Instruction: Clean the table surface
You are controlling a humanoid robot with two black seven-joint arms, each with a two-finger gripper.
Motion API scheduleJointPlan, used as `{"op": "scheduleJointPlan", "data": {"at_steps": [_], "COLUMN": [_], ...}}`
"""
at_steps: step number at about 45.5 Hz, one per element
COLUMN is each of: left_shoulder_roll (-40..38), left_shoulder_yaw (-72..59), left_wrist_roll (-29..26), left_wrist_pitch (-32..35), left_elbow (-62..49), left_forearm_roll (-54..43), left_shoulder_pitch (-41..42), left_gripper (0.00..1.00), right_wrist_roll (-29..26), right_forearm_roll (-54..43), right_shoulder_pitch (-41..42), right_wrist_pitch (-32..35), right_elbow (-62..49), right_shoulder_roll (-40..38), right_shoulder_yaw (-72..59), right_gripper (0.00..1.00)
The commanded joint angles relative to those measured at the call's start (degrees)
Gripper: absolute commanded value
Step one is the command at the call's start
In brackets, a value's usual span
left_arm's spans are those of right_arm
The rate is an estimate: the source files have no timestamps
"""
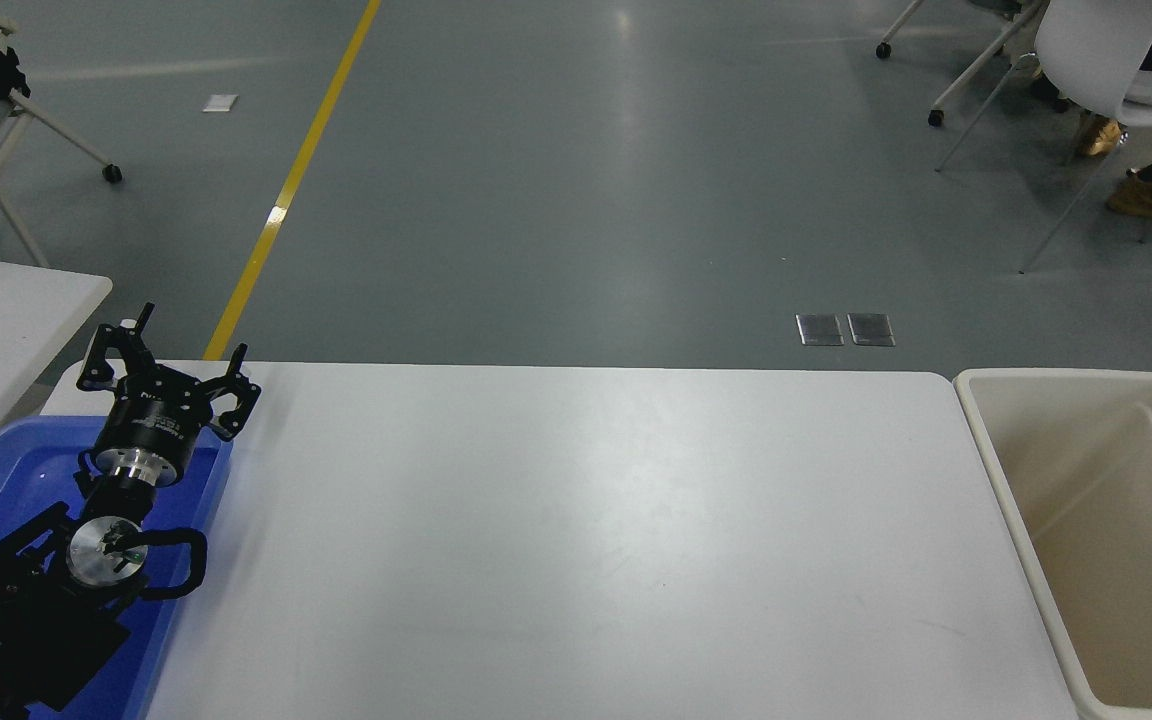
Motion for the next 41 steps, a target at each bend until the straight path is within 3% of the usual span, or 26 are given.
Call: {"op": "scheduleJointPlan", "data": {"at_steps": [1, 18, 34, 41], "left_shoulder_roll": [0.0, 0.0, 0.0, 0.0], "left_shoulder_yaw": [0.0, 0.0, 0.0, 0.0], "left_wrist_roll": [0.0, 0.0, 0.0, 0.0], "left_wrist_pitch": [0.0, 0.0, 0.0, 0.0], "left_elbow": [0.0, 0.0, 0.0, 0.0], "left_forearm_roll": [0.0, 0.0, 0.0, 0.0], "left_shoulder_pitch": [0.0, 0.0, 0.0, 0.0], "left_gripper": [1.0, 1.0, 1.0, 1.0], "right_wrist_roll": [-0.2, 0.6, -0.2, -0.1], "right_forearm_roll": [5.6, 5.2, 9.4, 9.8], "right_shoulder_pitch": [12.8, 16.5, 17.4, 17.2], "right_wrist_pitch": [-0.1, 2.4, 2.9, 2.8], "right_elbow": [0.2, 3.7, 7.7, 13.6], "right_shoulder_roll": [-3.0, -2.2, 0.2, 0.7], "right_shoulder_yaw": [6.3, 12.9, 44.7, 49.0], "right_gripper": [0.98, 0.99, 0.99, 0.99]}}
